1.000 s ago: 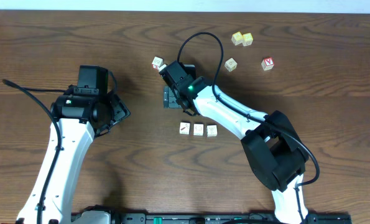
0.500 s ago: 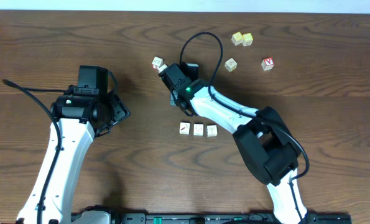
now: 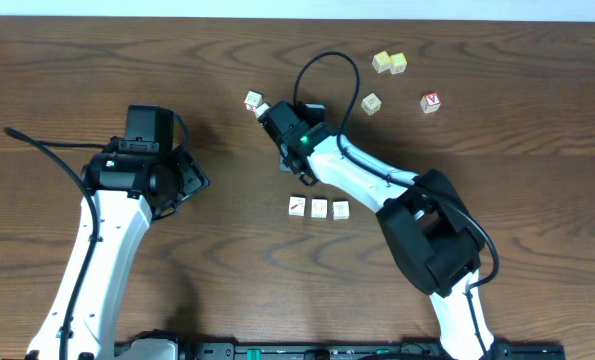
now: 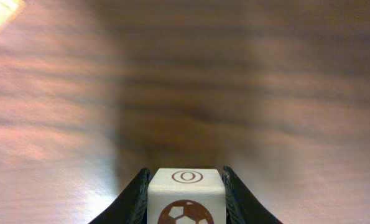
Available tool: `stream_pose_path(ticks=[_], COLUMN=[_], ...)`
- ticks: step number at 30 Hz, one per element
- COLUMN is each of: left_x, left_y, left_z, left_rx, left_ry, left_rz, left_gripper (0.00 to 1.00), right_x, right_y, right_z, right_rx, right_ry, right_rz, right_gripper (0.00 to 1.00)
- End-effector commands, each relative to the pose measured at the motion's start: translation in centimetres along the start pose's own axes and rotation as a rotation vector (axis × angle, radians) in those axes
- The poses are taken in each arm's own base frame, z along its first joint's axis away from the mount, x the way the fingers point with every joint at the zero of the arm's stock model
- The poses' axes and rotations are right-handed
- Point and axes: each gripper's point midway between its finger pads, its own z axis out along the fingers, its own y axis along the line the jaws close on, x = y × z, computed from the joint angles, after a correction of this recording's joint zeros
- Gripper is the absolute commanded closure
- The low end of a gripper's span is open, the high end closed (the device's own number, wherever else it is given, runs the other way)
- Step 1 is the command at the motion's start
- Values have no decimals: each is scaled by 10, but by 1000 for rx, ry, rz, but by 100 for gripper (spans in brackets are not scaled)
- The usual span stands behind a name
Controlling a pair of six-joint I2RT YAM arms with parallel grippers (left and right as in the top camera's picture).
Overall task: Lift 4 blocks
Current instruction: 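Place the 'O' block at the right end of the row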
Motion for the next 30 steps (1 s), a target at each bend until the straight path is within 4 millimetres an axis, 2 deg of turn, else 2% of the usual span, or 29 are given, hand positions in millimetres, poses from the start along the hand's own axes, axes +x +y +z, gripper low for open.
stream_pose_path(ticks=[1, 3, 4, 7, 10, 13, 17, 21, 26, 30], left_x=[0, 0, 0, 0, 0, 0, 0, 0, 0, 0], left_y=[4, 4, 4, 4, 4, 4, 4, 4, 4, 4], left_z=[3, 3, 3, 3, 3, 3, 3, 3, 3, 3], left_rx=[-20, -20, -20, -20, -19, -20, -20, -20, -20, -19], left_ry=[3, 3, 3, 3, 3, 4, 4, 3, 4, 3], left_rz=[3, 2, 3, 3, 3, 3, 3, 3, 3, 3], left_gripper=[24, 24, 24, 24, 24, 24, 24, 24, 24, 24], right_x=[-21, -14, -11, 6, 28, 53, 77, 93, 99, 94], right_y=[-30, -61, -67, -92, -109, -117, -118, -120, -120, -116], right_z=[-37, -63, -68, -75, -72, -63, -54, -47, -38, -34], right_rx=[37, 57, 54, 64, 60, 45, 23, 26, 19, 0], right_ry=[-7, 87, 116, 246, 366, 451, 512, 539, 528, 501], right_rz=[28, -4, -23, -84, -119, -116, -114, -126, -128, -140], right_gripper=[82, 83, 83, 82, 82, 82, 81, 82, 82, 78])
